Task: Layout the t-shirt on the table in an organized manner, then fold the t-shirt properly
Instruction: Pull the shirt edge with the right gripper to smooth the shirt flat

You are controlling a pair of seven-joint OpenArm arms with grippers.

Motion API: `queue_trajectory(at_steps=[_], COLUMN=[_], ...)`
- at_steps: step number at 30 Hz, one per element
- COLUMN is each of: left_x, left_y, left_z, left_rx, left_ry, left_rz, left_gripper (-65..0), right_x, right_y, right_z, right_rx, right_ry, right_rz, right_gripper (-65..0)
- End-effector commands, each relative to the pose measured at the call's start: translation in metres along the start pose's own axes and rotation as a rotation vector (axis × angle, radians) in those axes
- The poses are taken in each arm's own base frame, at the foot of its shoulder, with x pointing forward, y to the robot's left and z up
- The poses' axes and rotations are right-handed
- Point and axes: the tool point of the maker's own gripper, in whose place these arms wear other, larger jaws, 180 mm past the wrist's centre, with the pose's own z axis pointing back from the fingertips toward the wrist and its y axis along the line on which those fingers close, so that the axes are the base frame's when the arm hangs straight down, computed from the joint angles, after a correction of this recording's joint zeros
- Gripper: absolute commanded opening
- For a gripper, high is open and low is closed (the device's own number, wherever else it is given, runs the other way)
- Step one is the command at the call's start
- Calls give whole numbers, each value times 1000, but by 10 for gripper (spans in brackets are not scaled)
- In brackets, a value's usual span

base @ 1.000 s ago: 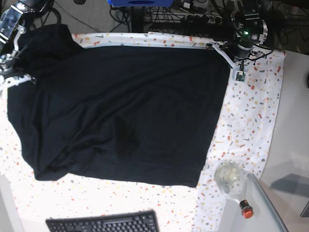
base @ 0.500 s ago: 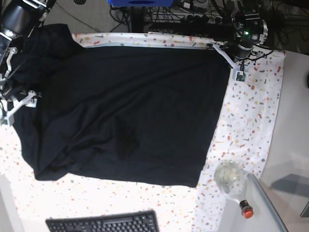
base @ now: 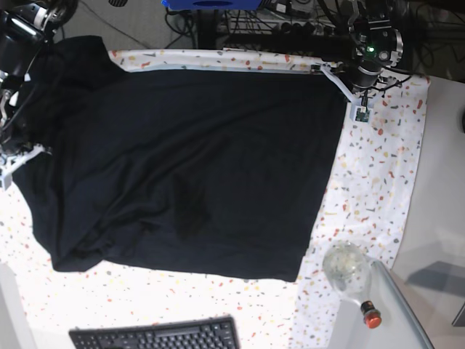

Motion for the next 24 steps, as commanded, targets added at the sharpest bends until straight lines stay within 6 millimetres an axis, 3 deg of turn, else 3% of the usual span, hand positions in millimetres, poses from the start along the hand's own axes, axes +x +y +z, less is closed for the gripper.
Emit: queue_trajectory(at_steps=[1, 8, 11, 16, 24], left_x=[7, 6, 4, -1, -5], left_y=[6, 6, 6, 4, -3], left_z=[2, 3, 3, 6, 13], left_rx=[18, 19, 19, 16, -10], left_ry=[-27, -25, -22, -13, -25], left_rz=[-5, -4, -4, -4, 65], left_gripper=[-650, -650, -650, -650, -650], right_x=[22, 14, 9, 7, 5], right_y=[-9, -24, -40, -82, -77], right_z=[4, -13, -14, -6, -8], right_rx=[-12, -2, -30, -223, -219], right_ry=[-58, 24, 52, 58, 66], right_rz=[1, -54, -75, -185, -182], right_gripper=[-650, -650, -650, -650, -650])
